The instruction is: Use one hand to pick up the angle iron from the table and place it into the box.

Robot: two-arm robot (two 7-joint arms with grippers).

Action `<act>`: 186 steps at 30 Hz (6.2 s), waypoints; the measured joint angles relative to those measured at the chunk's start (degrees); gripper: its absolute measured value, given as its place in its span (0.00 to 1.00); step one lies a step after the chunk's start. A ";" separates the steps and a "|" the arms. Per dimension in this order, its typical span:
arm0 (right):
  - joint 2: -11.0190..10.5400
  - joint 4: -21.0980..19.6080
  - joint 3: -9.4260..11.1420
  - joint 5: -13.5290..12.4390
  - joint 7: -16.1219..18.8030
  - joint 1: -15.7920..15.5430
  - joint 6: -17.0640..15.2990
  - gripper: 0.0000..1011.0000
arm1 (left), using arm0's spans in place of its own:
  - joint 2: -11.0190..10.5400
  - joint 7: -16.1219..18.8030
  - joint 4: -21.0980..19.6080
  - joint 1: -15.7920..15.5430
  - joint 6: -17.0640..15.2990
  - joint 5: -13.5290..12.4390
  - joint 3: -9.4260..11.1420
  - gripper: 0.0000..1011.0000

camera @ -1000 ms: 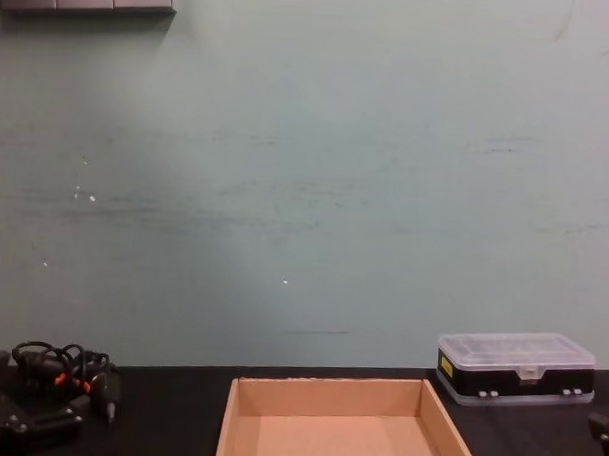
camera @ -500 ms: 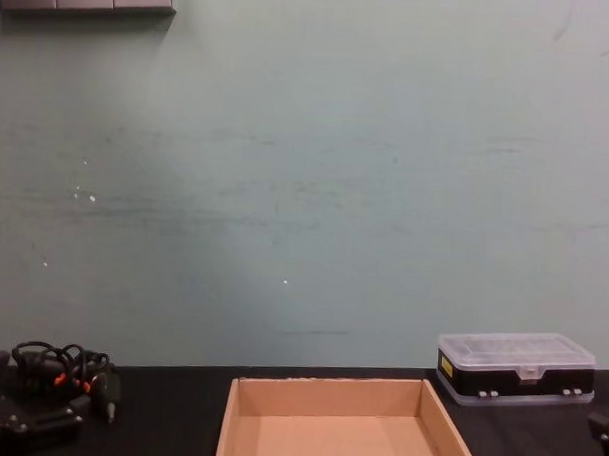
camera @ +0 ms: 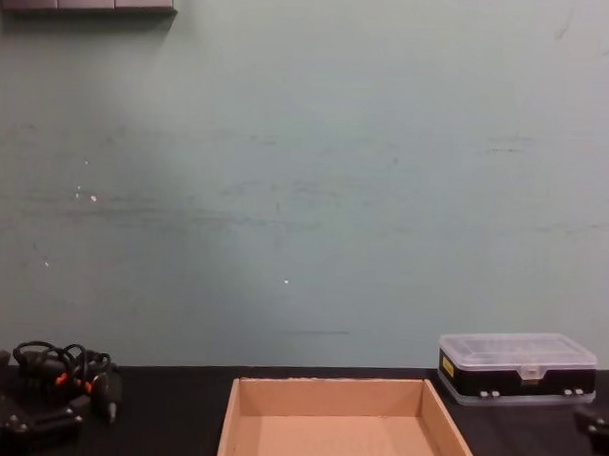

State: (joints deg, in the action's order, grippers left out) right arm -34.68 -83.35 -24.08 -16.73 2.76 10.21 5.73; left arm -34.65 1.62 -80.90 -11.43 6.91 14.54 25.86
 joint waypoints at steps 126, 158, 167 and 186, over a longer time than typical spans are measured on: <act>-8.02 -21.23 -0.24 -12.23 18.98 -5.21 -26.82 0.09 | 0.00 0.00 0.00 0.00 0.00 0.00 0.00 1.00; 7.91 5.25 -4.29 -0.36 21.45 17.17 -23.09 0.09 | 0.00 0.00 0.00 0.00 0.00 0.00 0.00 1.00; 11.90 11.78 -4.89 1.10 22.69 20.22 -21.43 0.09 | 0.00 0.00 0.00 0.00 0.00 0.00 0.00 1.00; 15.51 16.63 -5.49 3.95 24.23 21.62 -21.49 0.17 | 0.00 0.00 0.00 0.00 0.00 0.00 0.00 1.00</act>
State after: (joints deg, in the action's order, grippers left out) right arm -19.17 -66.72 -29.57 -12.78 26.98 31.82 -15.76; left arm -34.65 1.62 -80.90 -11.43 6.90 14.55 25.86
